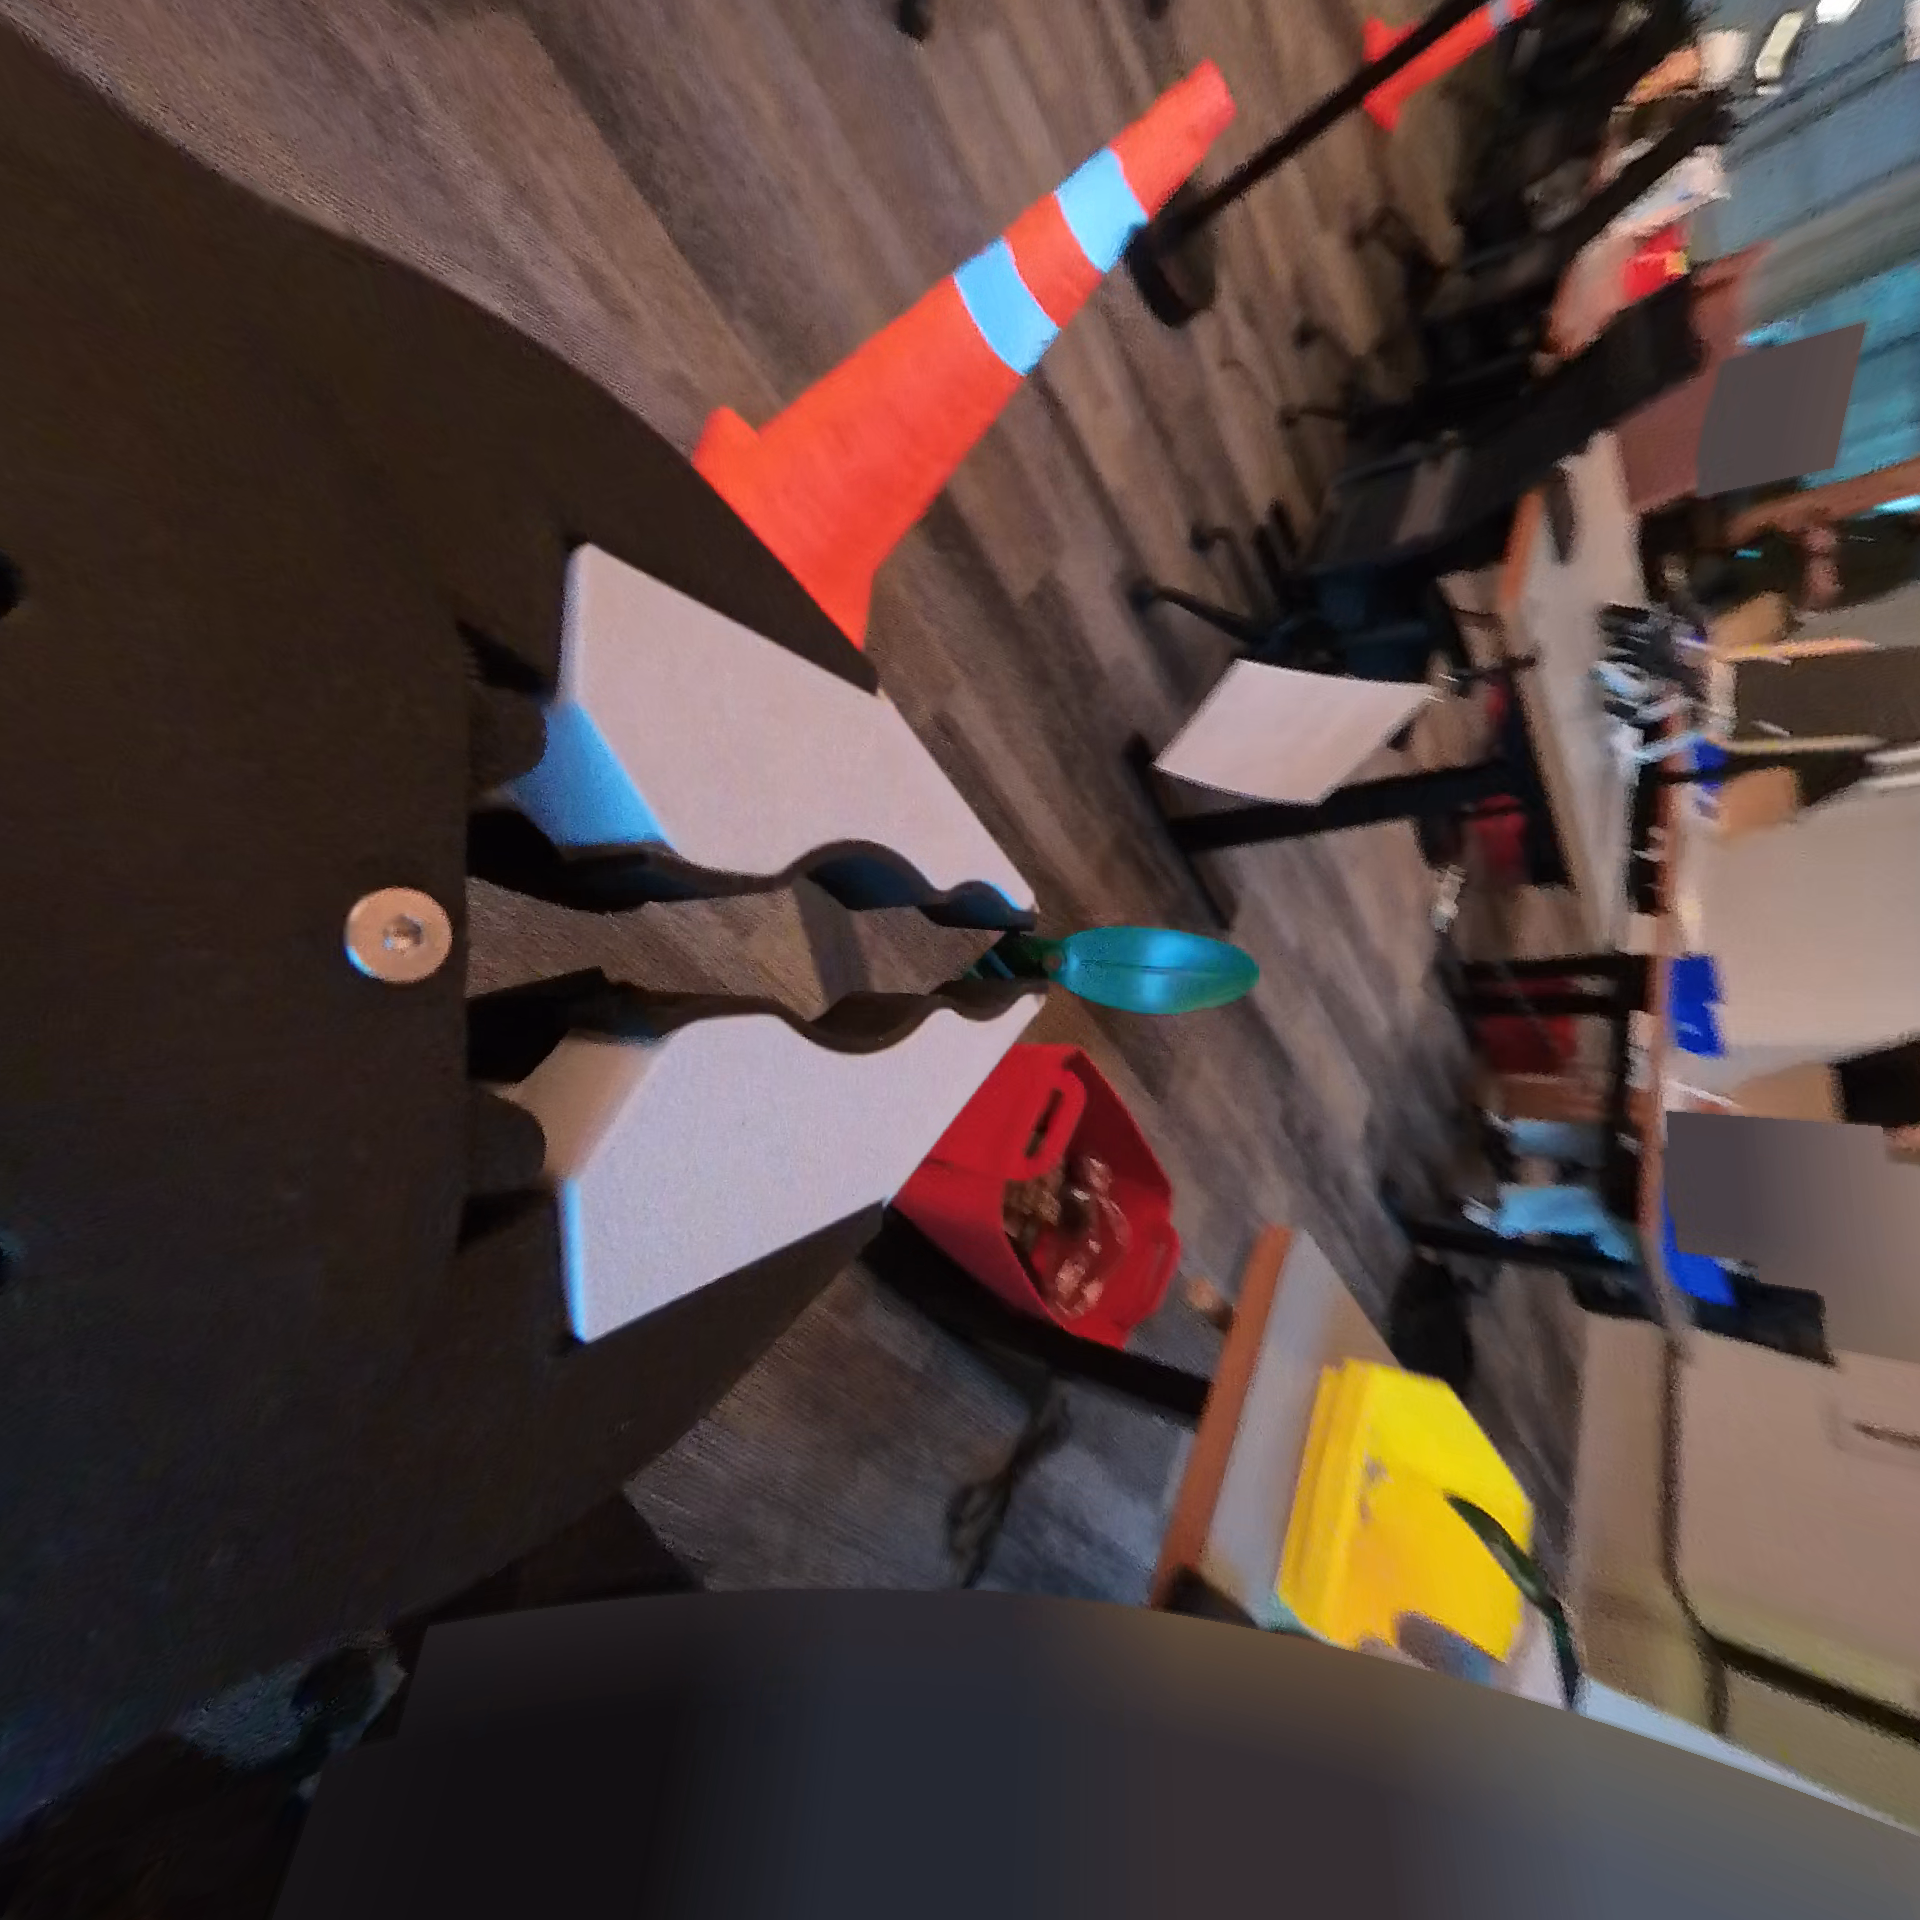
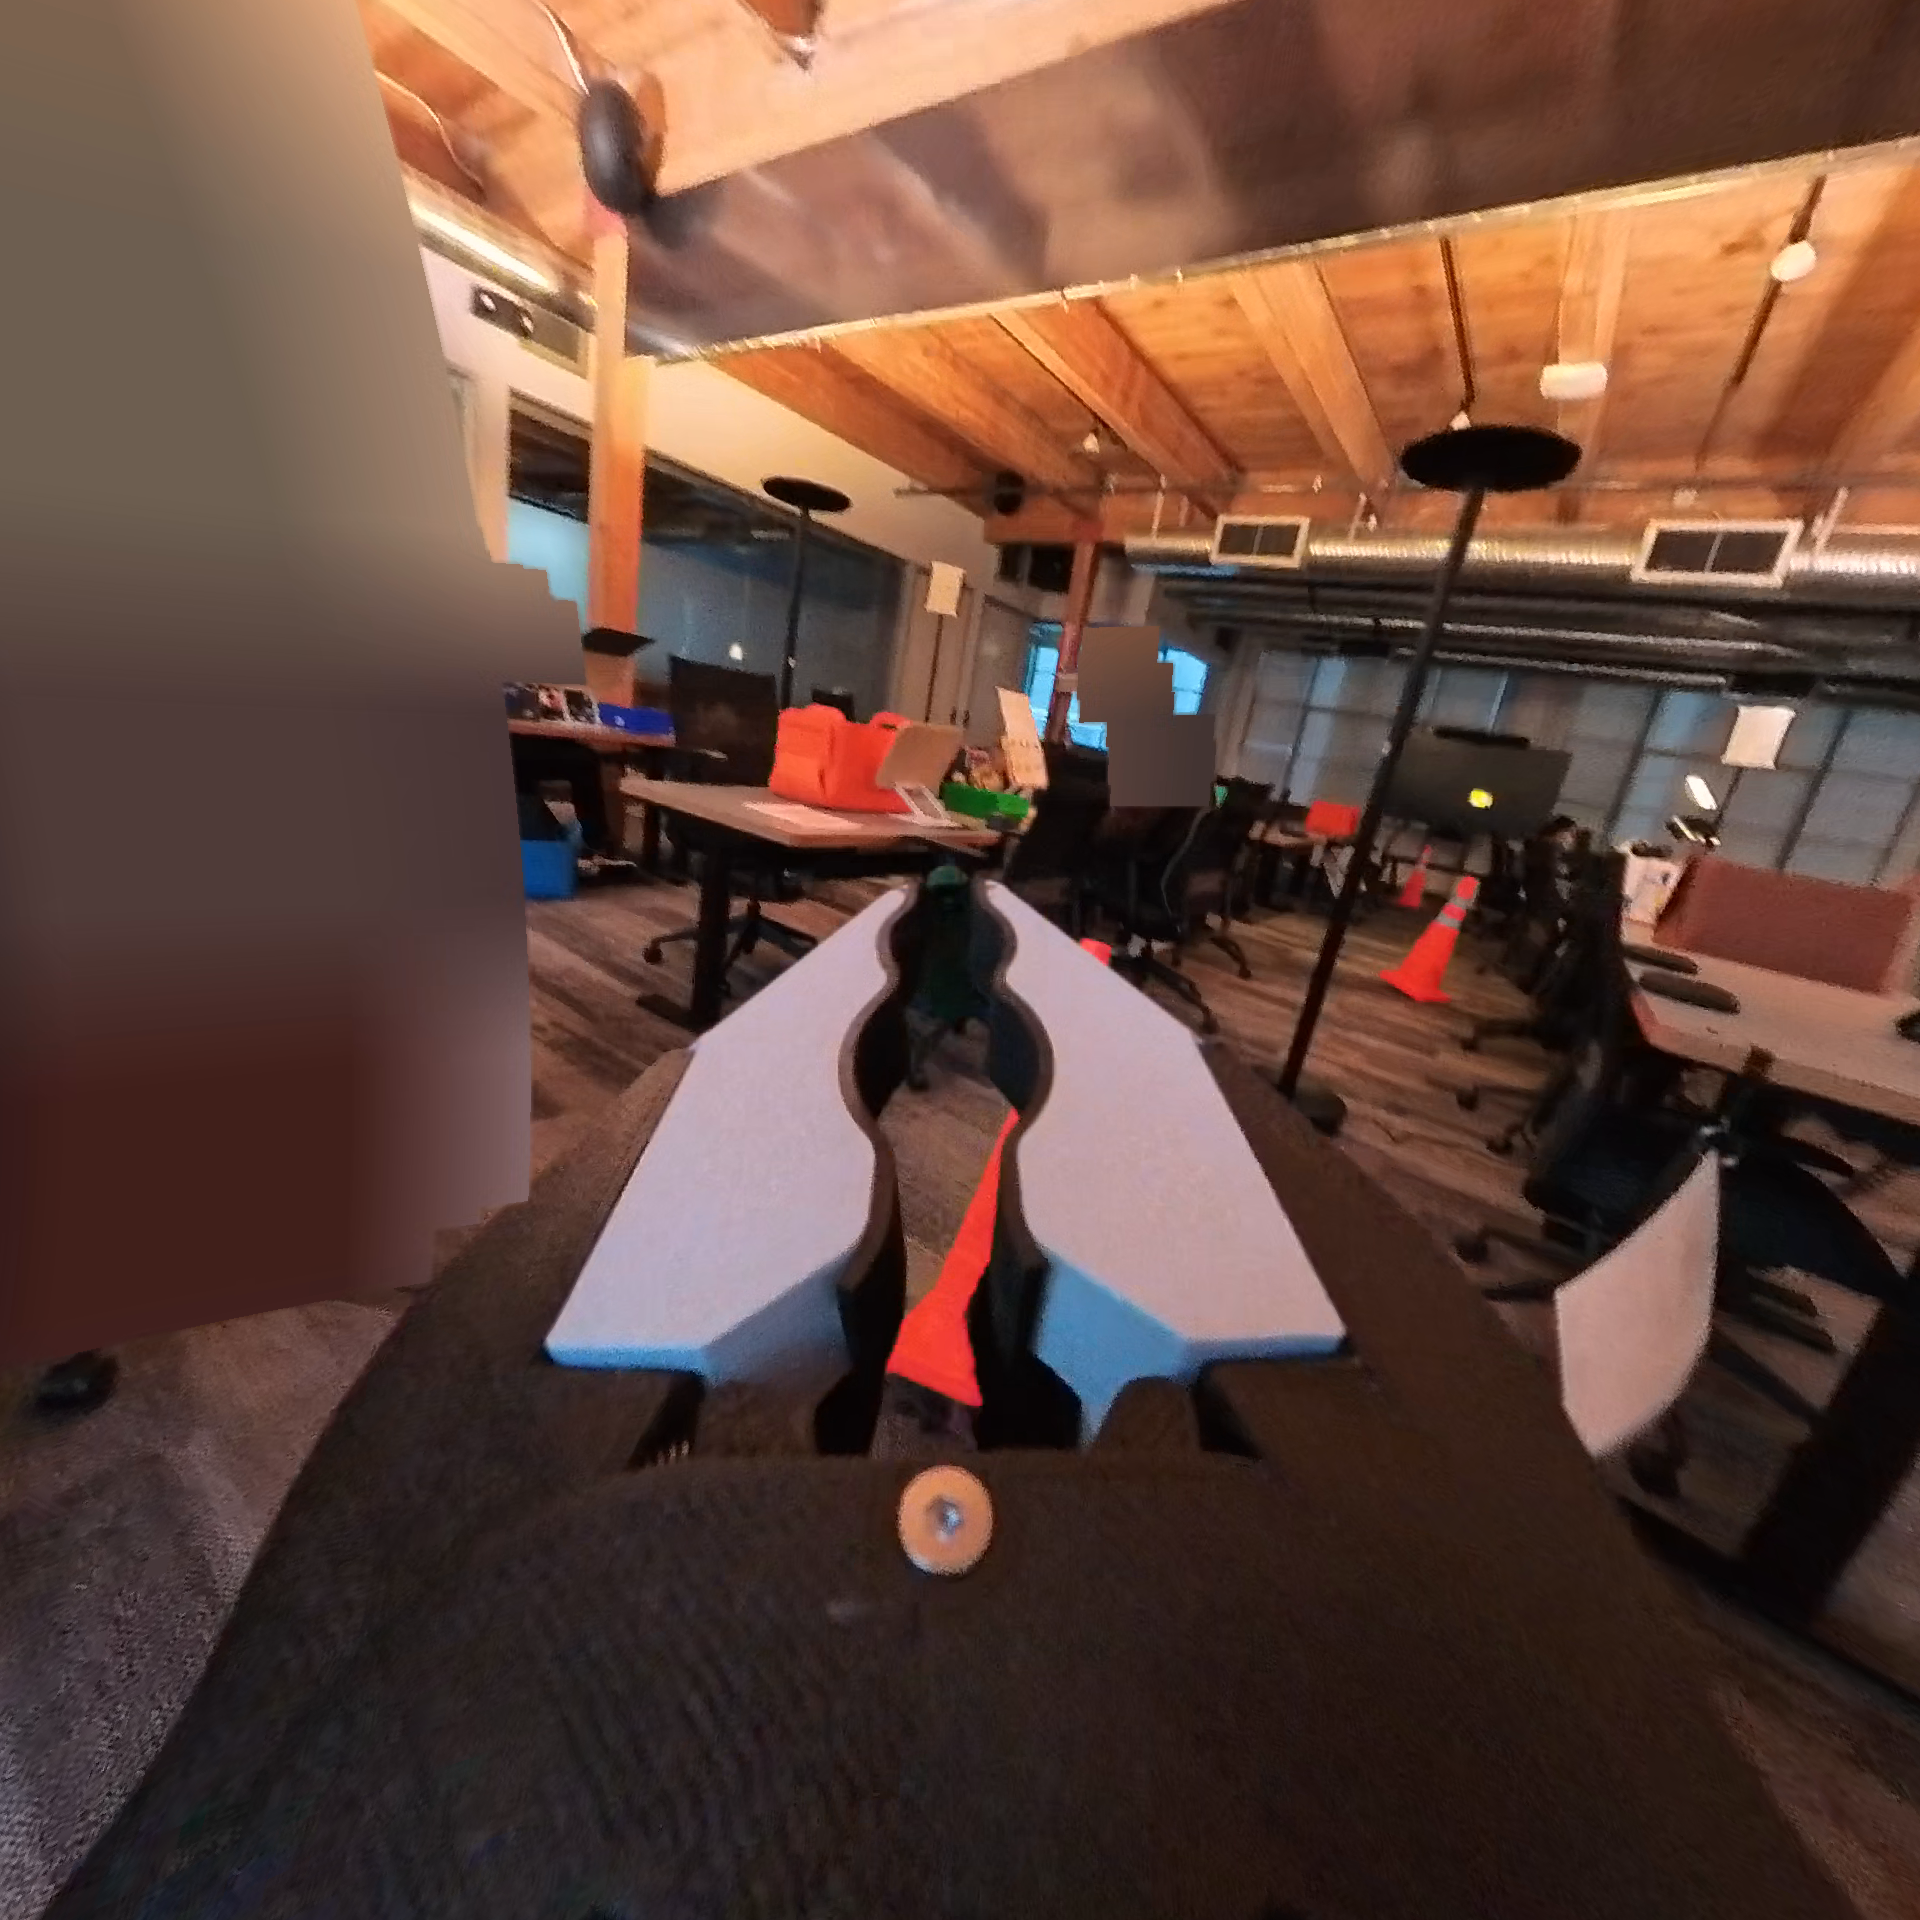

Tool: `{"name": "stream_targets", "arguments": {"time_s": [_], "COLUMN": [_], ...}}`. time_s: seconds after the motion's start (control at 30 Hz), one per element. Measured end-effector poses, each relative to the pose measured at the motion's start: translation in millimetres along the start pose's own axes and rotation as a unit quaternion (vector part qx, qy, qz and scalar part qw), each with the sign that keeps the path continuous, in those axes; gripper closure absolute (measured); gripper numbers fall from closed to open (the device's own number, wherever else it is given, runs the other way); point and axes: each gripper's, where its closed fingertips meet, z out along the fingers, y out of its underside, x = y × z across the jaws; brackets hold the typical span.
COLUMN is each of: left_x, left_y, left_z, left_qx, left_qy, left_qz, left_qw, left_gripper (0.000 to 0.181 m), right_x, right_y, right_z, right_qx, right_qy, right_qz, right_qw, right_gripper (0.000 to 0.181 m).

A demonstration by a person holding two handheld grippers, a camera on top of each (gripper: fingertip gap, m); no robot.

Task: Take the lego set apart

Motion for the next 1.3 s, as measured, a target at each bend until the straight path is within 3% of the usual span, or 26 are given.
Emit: {"name": "stream_targets", "arguments": {"time_s": [0.1,0.2,0.3,0.4,0.53,0.67,0.83,1.0,1.17,1.3], "left_x": [66,135,196,249,294,305,300,299,344,400], "left_y": [-13,-19,-27,-45,-61,-61,-34,-10,-34,-75], "left_z": [-18,-27,-28,-30,-27,-12,44,149,235,258], "left_qx": [0.066,0.079,0.067,0.08,0.069,0.036,0.015,0.018,0.035,0.08], "left_qy": [0.019,0.061,0.11,0.146,0.17,0.193,0.238,0.299,0.392,0.447], "left_qz": [0.01,-0.011,-0.019,-0.017,0.005,0.022,0.015,0.015,0.024,0.039], "left_qw": [0.998,0.995,0.992,0.986,0.983,0.98,0.971,0.954,0.919,0.89], "left_gripper": [0.174,0.174,0.174,0.174,0.174,0.174,0.174,0.174,0.174,0.174], "right_x": [-47,-79,-86,-87,-73,-52,-4,62,114,147], "right_y": [-30,-62,-84,-122,-156,-172,-148,-114,-128,-157], "right_z": [-45,-105,-165,-232,-299,-331,-342,-353,-378,-404], "right_qx": [0.031,-0.002,-0.071,-0.066,-0.053,-0.043,-0.05,-0.04,-0.045,-0.085], "right_qy": [-0.013,-0.026,-0.018,0.014,0.077,0.117,0.181,0.259,0.34,0.379], "right_qz": [-0.003,0.03,0.03,0.022,0.018,0.009,-0.032,-0.065,-0.114,-0.118], "right_qw": [0.999,0.999,0.997,0.997,0.995,0.992,0.982,0.963,0.932,0.914], "right_gripper": [0.175,0.175,0.175,0.175,0.175,0.175,0.175,0.175,0.176,0.175]}}
